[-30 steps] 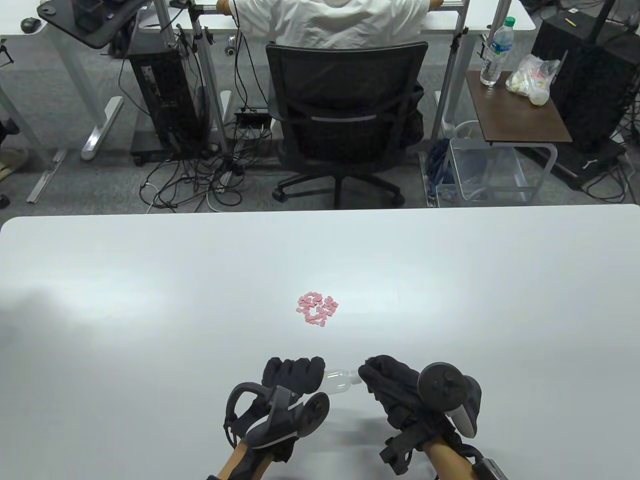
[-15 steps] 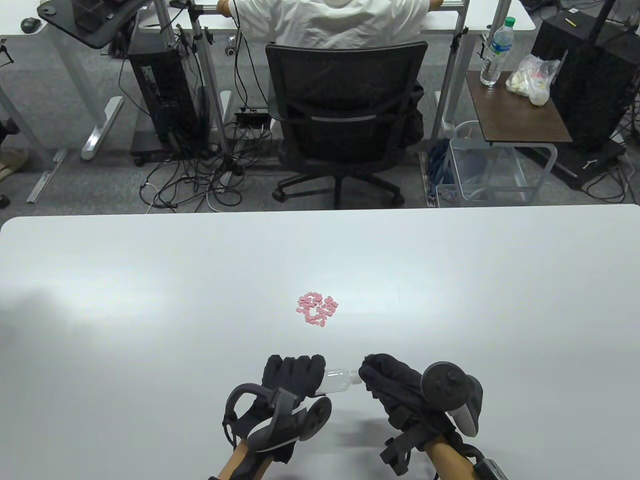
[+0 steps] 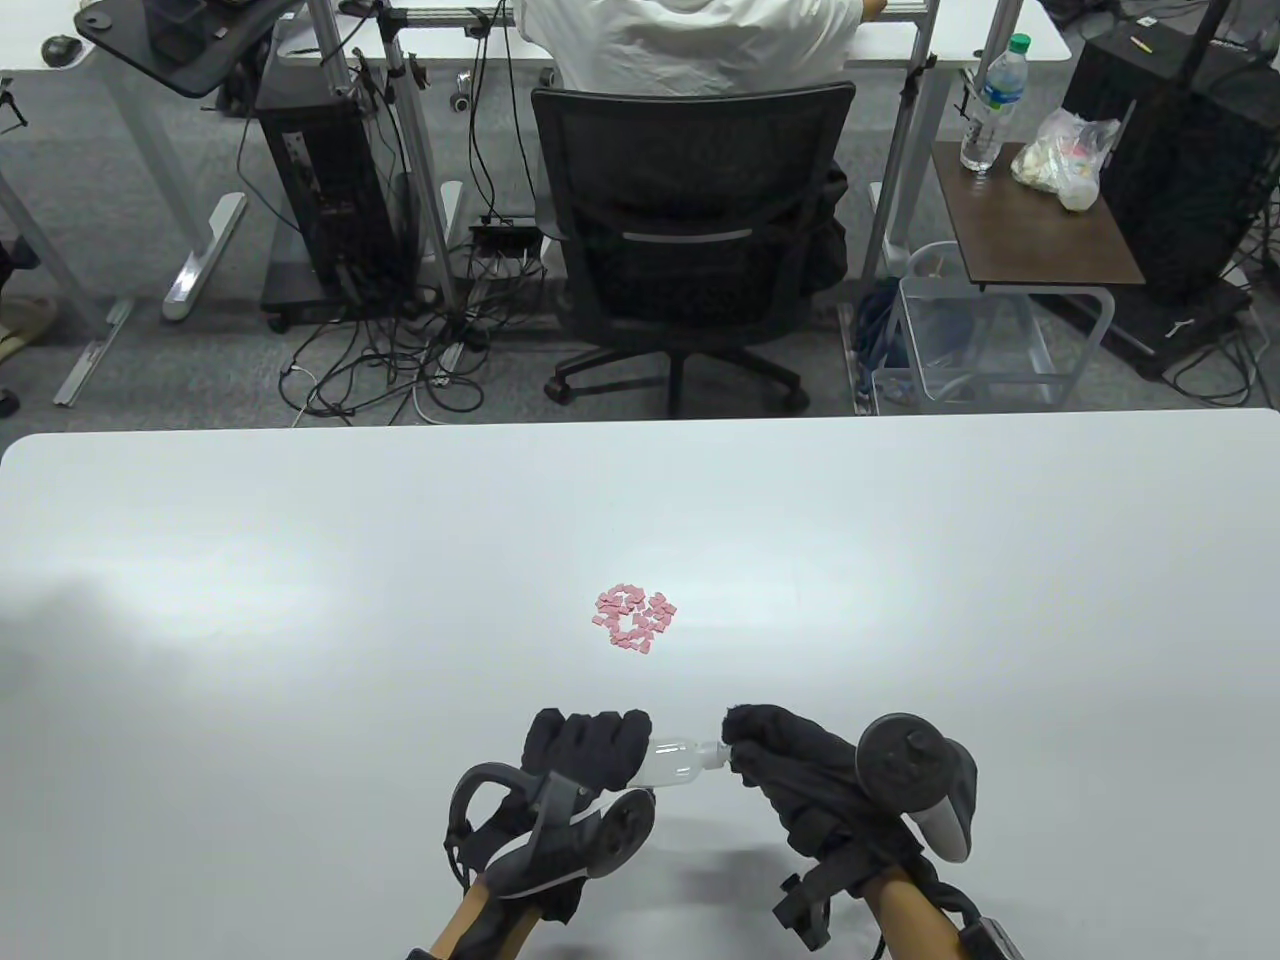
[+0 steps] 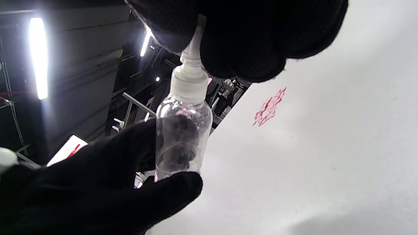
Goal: Squeeze empty conical bottle to blow paper scraps with air puff
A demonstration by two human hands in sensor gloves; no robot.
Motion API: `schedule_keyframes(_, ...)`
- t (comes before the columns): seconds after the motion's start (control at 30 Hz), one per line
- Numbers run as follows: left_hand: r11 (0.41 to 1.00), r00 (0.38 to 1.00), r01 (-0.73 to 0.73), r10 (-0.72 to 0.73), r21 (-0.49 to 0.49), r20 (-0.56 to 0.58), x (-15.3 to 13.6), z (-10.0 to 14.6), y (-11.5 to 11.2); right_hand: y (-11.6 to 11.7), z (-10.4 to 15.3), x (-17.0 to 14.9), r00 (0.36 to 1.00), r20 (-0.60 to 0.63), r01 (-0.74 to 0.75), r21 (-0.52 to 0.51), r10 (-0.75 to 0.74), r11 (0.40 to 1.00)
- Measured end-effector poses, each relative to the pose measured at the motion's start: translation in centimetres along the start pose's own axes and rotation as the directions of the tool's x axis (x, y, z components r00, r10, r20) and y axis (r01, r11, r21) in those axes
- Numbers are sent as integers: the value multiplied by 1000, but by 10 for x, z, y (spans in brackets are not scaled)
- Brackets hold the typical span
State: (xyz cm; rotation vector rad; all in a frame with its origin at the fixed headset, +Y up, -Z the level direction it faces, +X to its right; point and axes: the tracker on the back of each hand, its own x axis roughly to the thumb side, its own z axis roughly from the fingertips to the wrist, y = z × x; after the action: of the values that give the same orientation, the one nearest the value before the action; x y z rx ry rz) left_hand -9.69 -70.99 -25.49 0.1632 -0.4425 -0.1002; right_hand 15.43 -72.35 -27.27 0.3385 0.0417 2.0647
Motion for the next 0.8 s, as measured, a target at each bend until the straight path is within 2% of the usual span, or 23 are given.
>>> schedule_keyframes(0.2,998,998,60,-60,2,-31,-5,1,-1,-36,-4,0,1000,-20,9,-71,-11,997)
schedule_keyframes(0.33,1000,999,25,-25,-12,-43,-8,0,-3,-79,-13,-4,994,-82,-82,-131,71,988)
schedule_keyframes(0.43,999,998,30,-31,-23,-47,-9,-1,-3,-114,-21,-6,970,-171,-207,-207,173,956)
schedule_keyframes(0.53,999,998,30,-32,-37,-52,-10,-1,-2,-152,-33,-13,872,-347,-437,-239,344,867)
schedule_keyframes(0.63,998,998,30,-32,-52,-52,-11,-3,-5,-173,-43,-30,769,-498,-550,-197,401,811)
schedule_keyframes(0.73,997,998,40,-43,-68,-48,-13,-4,-6,-183,-52,-56,697,-628,-570,-192,346,799)
schedule_keyframes(0.8,996,998,45,-49,-74,-50,-14,-4,-6,-181,-55,-70,626,-692,-624,-167,360,763)
